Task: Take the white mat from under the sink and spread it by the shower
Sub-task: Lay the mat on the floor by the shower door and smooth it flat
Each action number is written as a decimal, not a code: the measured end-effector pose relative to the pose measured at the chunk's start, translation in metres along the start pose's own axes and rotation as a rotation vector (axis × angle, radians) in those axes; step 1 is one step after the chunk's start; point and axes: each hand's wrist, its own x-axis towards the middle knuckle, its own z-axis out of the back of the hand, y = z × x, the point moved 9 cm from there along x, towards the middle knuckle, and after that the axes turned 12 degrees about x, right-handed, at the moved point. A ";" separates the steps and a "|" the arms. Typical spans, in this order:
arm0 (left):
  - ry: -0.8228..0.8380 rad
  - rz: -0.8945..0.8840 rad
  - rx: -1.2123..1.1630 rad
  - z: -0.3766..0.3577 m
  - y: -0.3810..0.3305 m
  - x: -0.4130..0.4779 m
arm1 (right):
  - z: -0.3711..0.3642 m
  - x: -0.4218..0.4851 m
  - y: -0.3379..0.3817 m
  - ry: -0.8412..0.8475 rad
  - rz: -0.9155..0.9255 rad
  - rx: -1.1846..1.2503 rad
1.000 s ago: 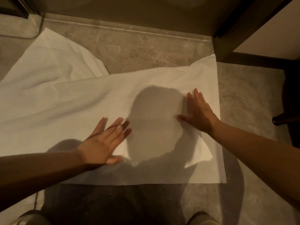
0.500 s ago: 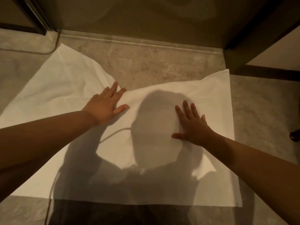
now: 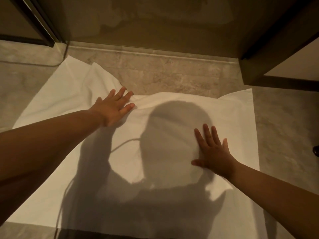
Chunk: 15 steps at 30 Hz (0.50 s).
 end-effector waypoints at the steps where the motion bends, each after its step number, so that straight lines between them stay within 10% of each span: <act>1: -0.001 0.006 0.010 0.000 0.002 0.002 | -0.002 -0.001 -0.001 0.001 -0.008 -0.005; 15: -0.011 0.143 0.197 0.001 0.012 0.018 | -0.012 -0.011 -0.007 0.032 -0.041 -0.013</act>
